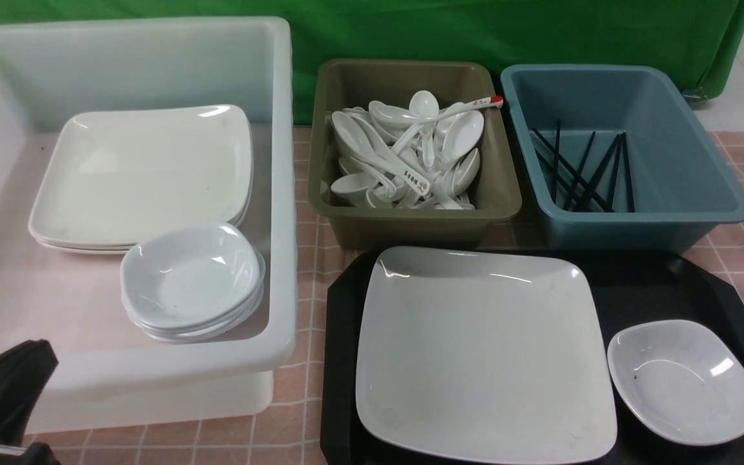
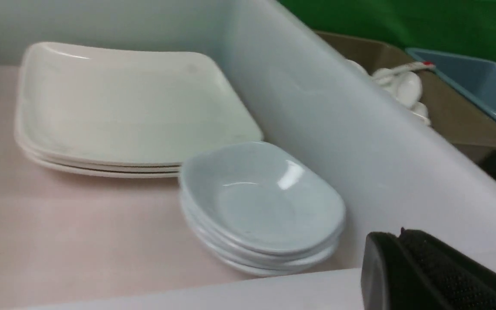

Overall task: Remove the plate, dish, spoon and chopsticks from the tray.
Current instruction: Use the right arm to grab a small plate from the dinner plate

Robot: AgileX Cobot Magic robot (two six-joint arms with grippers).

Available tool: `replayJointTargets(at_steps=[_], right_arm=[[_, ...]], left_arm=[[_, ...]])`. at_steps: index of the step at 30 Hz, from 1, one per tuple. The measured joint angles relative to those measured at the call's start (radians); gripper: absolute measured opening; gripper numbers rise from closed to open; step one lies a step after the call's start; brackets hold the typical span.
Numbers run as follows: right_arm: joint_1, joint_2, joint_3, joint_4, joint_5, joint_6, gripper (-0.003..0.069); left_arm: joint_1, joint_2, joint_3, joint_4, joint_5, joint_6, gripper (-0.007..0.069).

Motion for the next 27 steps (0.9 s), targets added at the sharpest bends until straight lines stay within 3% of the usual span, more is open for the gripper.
replayJointTargets(at_steps=[8,19,27], right_arm=[[0.000,0.000,0.000,0.000,0.000,0.000,0.0246],[0.000,0.000,0.000,0.000,0.000,0.000,0.0247],[0.000,0.000,0.000,0.000,0.000,0.000,0.0247]], left_arm=[[0.114,-0.079,0.093,0.015,-0.045,0.023,0.0004],[0.124,-0.328,0.099,0.015,0.142,0.106,0.0004],[0.124,-0.354,0.100,0.007,0.207,0.111,0.0004]])
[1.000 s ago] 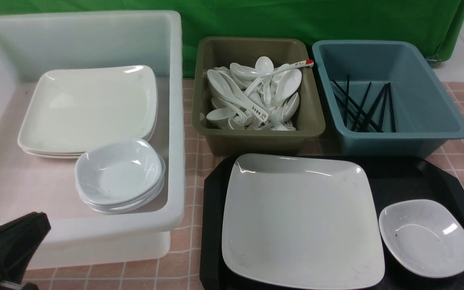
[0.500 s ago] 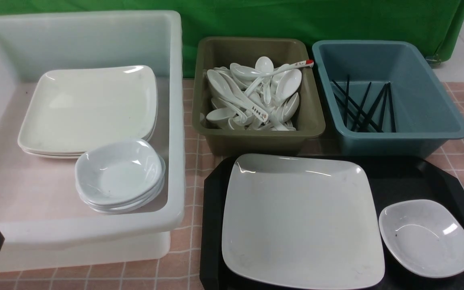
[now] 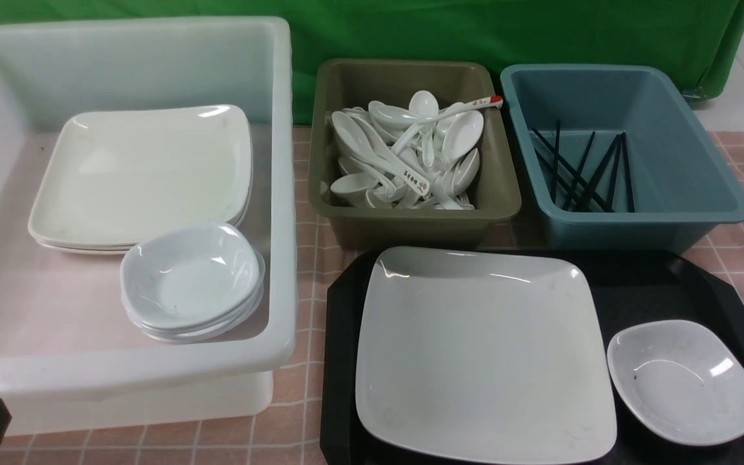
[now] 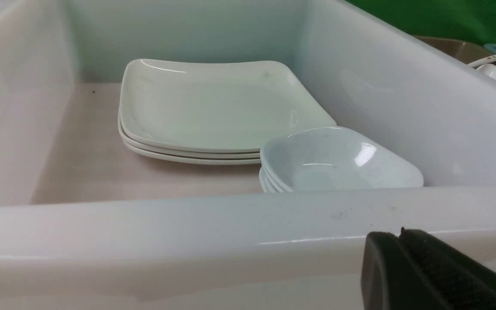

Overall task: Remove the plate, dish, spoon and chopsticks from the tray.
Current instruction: Use the right arm to grab a small plate from the dinner plate

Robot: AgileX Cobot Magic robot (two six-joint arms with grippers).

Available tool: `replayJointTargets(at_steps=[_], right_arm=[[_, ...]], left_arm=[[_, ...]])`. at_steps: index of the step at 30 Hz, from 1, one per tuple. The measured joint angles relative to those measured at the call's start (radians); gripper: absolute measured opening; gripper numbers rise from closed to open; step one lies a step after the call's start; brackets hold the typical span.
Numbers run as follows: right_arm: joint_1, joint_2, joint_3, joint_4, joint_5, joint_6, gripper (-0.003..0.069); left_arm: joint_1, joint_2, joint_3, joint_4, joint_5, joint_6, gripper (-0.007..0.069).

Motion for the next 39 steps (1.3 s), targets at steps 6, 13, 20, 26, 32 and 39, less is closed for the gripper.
replayJointTargets(at_steps=[6,13,20,26,32,39], right_arm=[[0.000,0.000,0.000,0.000,0.000,0.000,0.0247],[0.000,0.000,0.000,0.000,0.000,0.000,0.0247],[0.000,0.000,0.000,0.000,0.000,0.000,0.0247],[0.000,0.000,0.000,0.000,0.000,0.000,0.0247],[0.000,0.000,0.000,0.000,0.000,0.000,0.0247],[0.000,0.000,0.001,0.025,-0.022,0.027,0.0247]], left_arm=[[0.000,0.000,0.000,-0.011,0.004,0.000,0.0004],[0.000,0.000,0.000,-0.011,0.004,0.000,0.0004],[0.000,0.000,0.000,-0.011,0.004,0.000,0.0004],[0.000,0.000,0.000,-0.011,0.004,0.000,0.0004],[0.000,0.000,0.000,-0.011,0.005,0.000,0.0004],[0.000,0.000,0.000,-0.011,0.007,0.008,0.0004]])
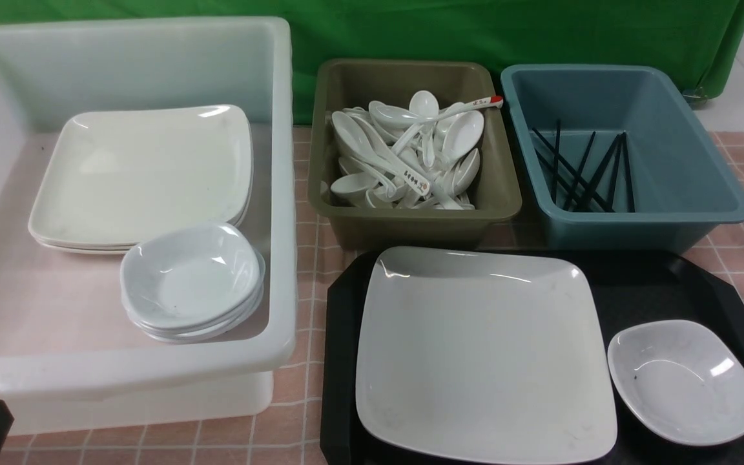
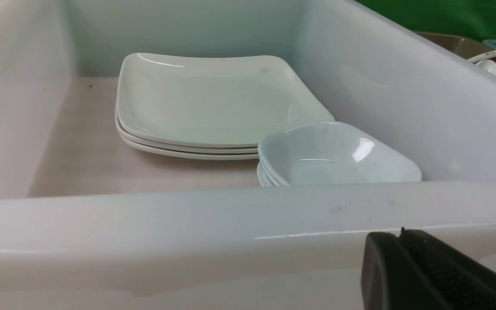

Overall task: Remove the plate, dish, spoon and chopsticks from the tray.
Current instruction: Use the right arm to grab a small plate from the dinner plate

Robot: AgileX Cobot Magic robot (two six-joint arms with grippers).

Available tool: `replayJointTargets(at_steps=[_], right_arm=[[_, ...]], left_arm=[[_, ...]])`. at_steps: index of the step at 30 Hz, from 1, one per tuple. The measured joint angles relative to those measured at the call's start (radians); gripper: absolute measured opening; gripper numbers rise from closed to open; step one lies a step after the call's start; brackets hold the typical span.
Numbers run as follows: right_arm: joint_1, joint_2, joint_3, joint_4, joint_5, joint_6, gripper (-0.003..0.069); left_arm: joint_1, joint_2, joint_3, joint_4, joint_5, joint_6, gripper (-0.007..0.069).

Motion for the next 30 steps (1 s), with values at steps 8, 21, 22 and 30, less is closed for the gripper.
replayJointTargets(at_steps=[8,21,22,30], right_arm=[[0.000,0.000,0.007,0.393,-0.072,0.536,0.0247],[0.000,0.014,-0.094,0.371,-0.162,0.461,0.0061],[0.000,0.032,-0.139,0.364,-0.130,0.405,0.0041],[0.000,0.457,-0.521,0.335,0.411,-0.054,0.0031]], left_arm=[[0.000,0.000,0.000,0.000,0.000,0.010,0.0004],[0.000,0.000,0.000,0.000,0.000,0.015,0.0004],[0.000,0.000,0.000,0.000,0.000,0.015,0.0004],[0.000,0.000,0.000,0.000,0.000,0.015,0.0004]])
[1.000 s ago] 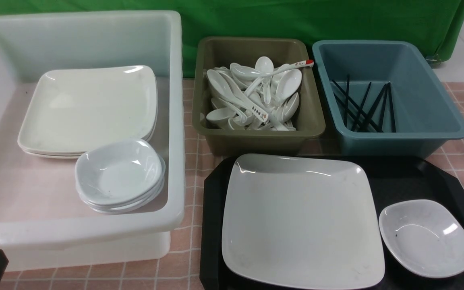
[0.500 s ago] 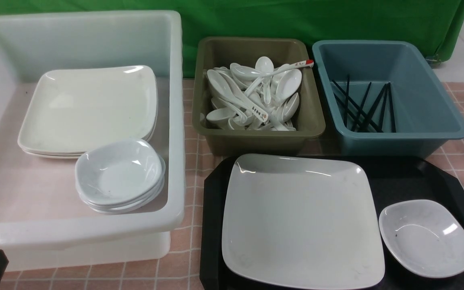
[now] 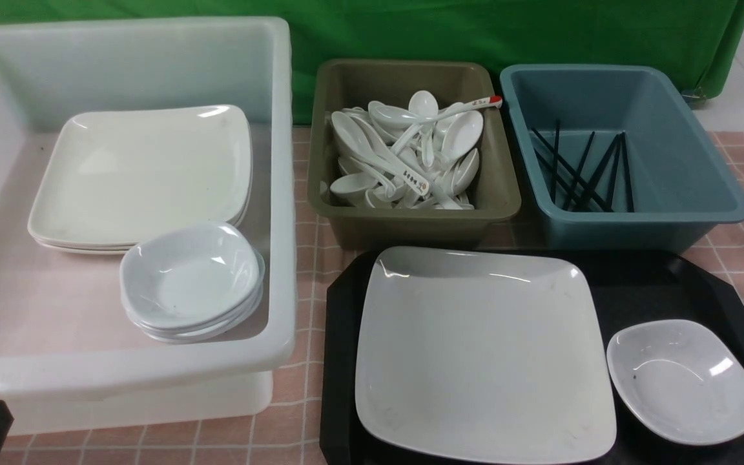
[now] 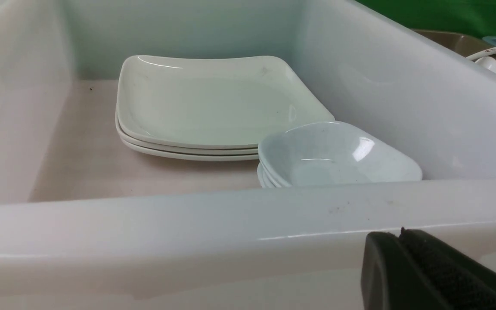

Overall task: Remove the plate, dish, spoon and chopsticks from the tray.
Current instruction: Use the right arm to grab a small plate from the dinner plate

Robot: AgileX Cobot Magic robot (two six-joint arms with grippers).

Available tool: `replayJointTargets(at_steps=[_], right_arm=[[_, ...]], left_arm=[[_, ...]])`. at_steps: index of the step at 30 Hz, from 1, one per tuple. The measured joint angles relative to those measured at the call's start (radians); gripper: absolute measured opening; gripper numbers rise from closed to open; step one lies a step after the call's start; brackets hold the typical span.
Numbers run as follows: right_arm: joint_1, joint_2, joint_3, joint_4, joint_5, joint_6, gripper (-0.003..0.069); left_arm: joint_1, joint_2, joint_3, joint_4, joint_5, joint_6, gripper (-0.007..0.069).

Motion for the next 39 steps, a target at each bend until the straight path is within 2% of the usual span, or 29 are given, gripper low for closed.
replayJointTargets(at_steps=[1,3,4,5,6,8,10,12,15,16,17,21,24,29,35,38,39], right_arm=[[0.000,0.146,-0.053,-0.007,0.128,-0.087,0.0032],[0.000,0.224,-0.067,-0.011,0.173,-0.132,0.0039],[0.000,0.339,-0.080,-0.016,0.215,-0.212,0.0071],[0.000,0.353,-0.081,-0.016,0.218,-0.220,0.0077],[0.000,0.454,-0.092,-0.017,0.235,-0.268,0.0129],[0.009,0.530,-0.105,-0.018,0.241,-0.291,0.0207],[0.053,0.637,-0.135,-0.044,0.229,-0.306,0.0320],[0.092,0.687,-0.156,-0.080,0.211,-0.302,0.0366],[0.224,0.790,-0.205,-0.259,0.166,-0.235,0.0421],[0.232,0.796,-0.208,-0.259,0.165,-0.229,0.0421],[0.307,0.844,-0.224,-0.389,0.153,-0.164,0.0437],[0.442,0.954,-0.235,-0.666,0.149,0.013,0.0497],[0.497,1.030,-0.236,-0.768,0.130,0.098,0.0547],[0.519,1.131,-0.236,-0.841,0.046,0.128,0.0561],[0.521,1.193,-0.240,-0.924,0.029,0.168,0.0560],[0.522,1.202,-0.243,-0.939,0.029,0.179,0.0502],[0.522,1.208,-0.244,-0.945,0.028,0.181,0.0403]], left_arm=[[0.000,0.000,0.000,0.000,0.000,0.000,0.0004],[0.000,0.000,0.000,0.000,0.000,0.000,0.0004],[0.000,0.000,0.000,0.000,0.000,0.000,0.0004],[0.000,0.000,0.000,0.000,0.000,0.000,0.0004],[0.000,0.000,0.000,0.000,0.000,0.000,0.0004],[0.000,0.000,0.000,0.000,0.000,0.000,0.0004],[0.000,0.000,0.000,0.000,0.000,0.000,0.0004],[0.000,0.000,0.000,0.000,0.000,0.000,0.0004],[0.000,0.000,0.000,0.000,0.000,0.000,0.0006],[0.000,0.000,0.000,0.000,0.000,0.000,0.0006],[0.000,0.000,0.000,0.000,0.000,0.000,0.0008],[0.000,0.000,0.000,0.000,0.000,0.000,0.0018],[0.000,0.000,0.000,0.000,0.000,0.000,0.0018],[0.000,0.000,0.000,0.000,0.000,0.000,0.0018],[0.000,0.000,0.000,0.000,0.000,0.000,0.0018],[0.000,0.000,0.000,0.000,0.000,0.000,0.0018],[0.000,0.000,0.000,0.000,0.000,0.000,0.0018]])
